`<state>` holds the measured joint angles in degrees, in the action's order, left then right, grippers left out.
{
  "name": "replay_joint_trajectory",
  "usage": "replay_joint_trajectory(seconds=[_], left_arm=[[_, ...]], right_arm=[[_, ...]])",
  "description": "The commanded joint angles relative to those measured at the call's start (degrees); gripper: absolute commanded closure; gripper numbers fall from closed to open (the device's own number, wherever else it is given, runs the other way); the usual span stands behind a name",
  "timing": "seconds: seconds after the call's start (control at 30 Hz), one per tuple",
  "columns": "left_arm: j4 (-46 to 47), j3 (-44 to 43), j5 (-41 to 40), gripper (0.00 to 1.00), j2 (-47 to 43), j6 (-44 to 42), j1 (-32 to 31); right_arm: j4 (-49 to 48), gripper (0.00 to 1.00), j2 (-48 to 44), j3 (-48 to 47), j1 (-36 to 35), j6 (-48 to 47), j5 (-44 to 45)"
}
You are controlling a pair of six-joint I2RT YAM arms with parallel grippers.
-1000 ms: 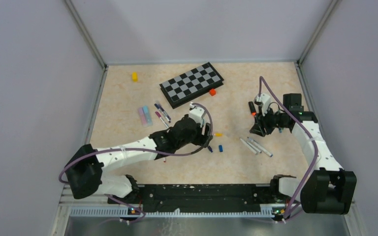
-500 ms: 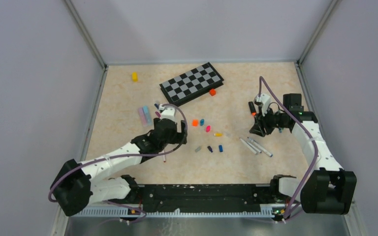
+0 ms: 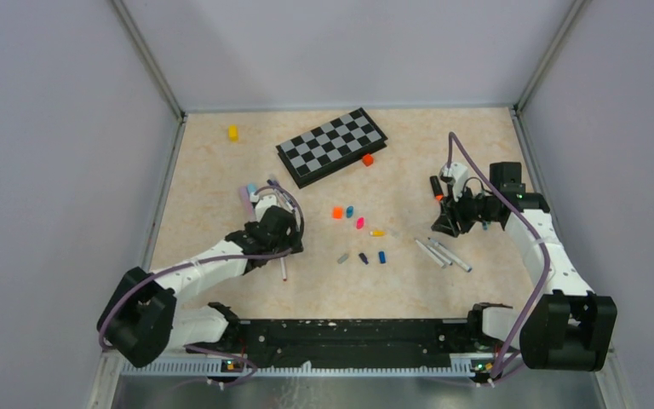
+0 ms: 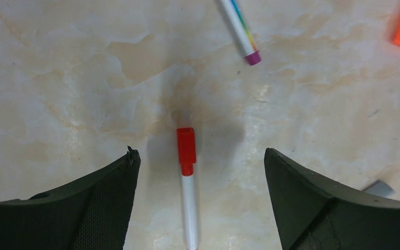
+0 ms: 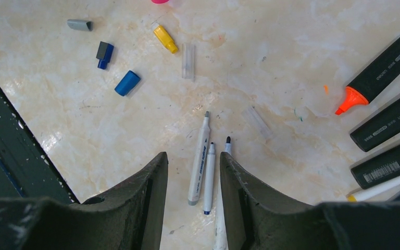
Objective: Open the pen caps
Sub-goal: Pick up the pen from the center of the board.
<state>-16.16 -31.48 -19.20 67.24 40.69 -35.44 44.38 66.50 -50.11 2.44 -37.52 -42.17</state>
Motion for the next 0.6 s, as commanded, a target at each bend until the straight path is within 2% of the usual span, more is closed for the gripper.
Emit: replay_joint_trajectory(seconds=[0.0, 0.1, 0.13, 0.23, 0.57], left_arm=[[-6.04, -3.80, -3.32, 0.18, 5.19, 5.09, 0.54], [-7.96, -5.53, -4.04, 0.43, 7.36, 5.89, 0.56], [-7.96, -5.65, -4.01, 0.47, 7.55, 5.92, 0.57], [-7.51, -5.59, -3.69, 0.55, 7.61, 5.81, 0.72], [-6.30, -6.71, -2.02, 0.69, 9.92, 3.49, 1.58]], right_arm=[[0.00, 0.60, 0.18, 0.40, 0.29, -1.24, -1.42], [0.09, 0.60, 0.19, 0.37, 0.29, -1.32, -1.42], [0.09, 0.60, 0.22, 0.36, 0.29, -1.33, -1.42], [0.11, 0.60, 0.22, 0.36, 0.30, -1.42, -1.33], [0.26, 0.59, 0.21, 0.36, 0.29, -1.62, -1.33]])
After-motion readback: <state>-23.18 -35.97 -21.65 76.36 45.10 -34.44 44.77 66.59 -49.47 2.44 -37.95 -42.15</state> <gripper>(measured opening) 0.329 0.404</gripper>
